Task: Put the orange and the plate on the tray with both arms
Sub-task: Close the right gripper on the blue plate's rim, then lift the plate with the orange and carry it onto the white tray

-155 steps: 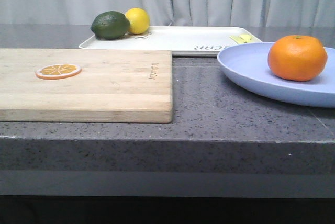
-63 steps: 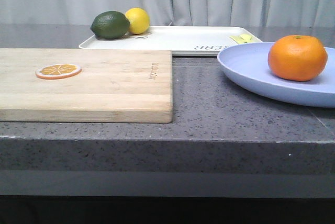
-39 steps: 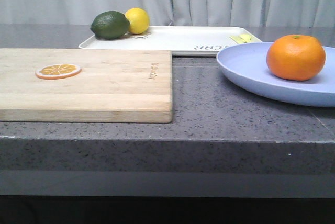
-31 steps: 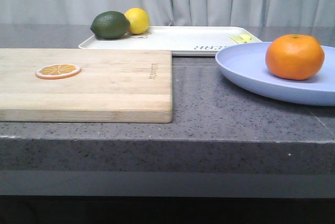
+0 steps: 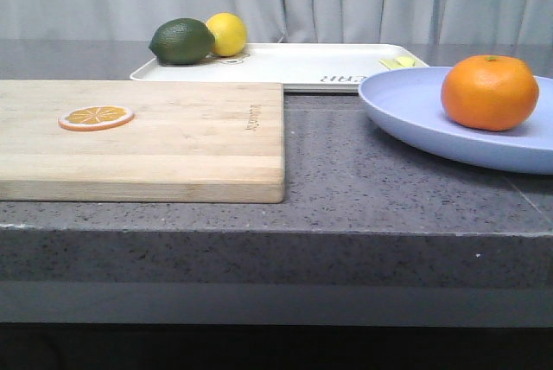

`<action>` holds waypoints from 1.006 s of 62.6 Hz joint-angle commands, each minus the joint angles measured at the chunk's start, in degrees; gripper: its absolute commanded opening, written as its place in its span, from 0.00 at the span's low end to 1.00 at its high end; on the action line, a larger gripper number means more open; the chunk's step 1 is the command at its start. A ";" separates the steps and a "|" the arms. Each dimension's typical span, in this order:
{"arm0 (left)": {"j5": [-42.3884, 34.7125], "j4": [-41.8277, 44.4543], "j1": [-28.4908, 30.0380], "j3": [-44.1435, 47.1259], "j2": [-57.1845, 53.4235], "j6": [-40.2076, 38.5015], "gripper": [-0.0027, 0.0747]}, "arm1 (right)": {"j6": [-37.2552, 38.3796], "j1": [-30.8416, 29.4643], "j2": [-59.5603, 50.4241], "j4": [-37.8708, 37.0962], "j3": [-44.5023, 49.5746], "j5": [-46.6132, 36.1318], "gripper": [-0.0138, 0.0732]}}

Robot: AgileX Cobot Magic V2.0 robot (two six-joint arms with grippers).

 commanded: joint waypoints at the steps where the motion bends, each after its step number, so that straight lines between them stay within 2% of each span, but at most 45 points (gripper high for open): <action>1: -4.18 -0.18 0.17 -1.36 0.20 -0.60 0.81 | -0.63 -0.27 -2.04 4.26 -1.59 2.70 0.02; 14: -4.29 -0.18 0.17 -1.36 0.20 -0.60 0.81 | -0.57 0.82 -2.46 11.11 -1.67 5.32 0.02; 31: -4.29 -0.18 0.17 -1.36 0.20 -0.60 0.81 | 6.48 9.65 -2.10 11.01 -4.85 -2.42 0.02; 48: -4.29 -0.18 0.17 -1.36 0.20 -0.60 0.81 | 14.75 19.77 2.46 10.15 -18.18 -7.41 0.02; 63: -4.29 -2.14 0.17 -1.36 0.20 -0.60 0.81 | 27.13 25.82 13.55 1.82 -36.68 -7.19 0.02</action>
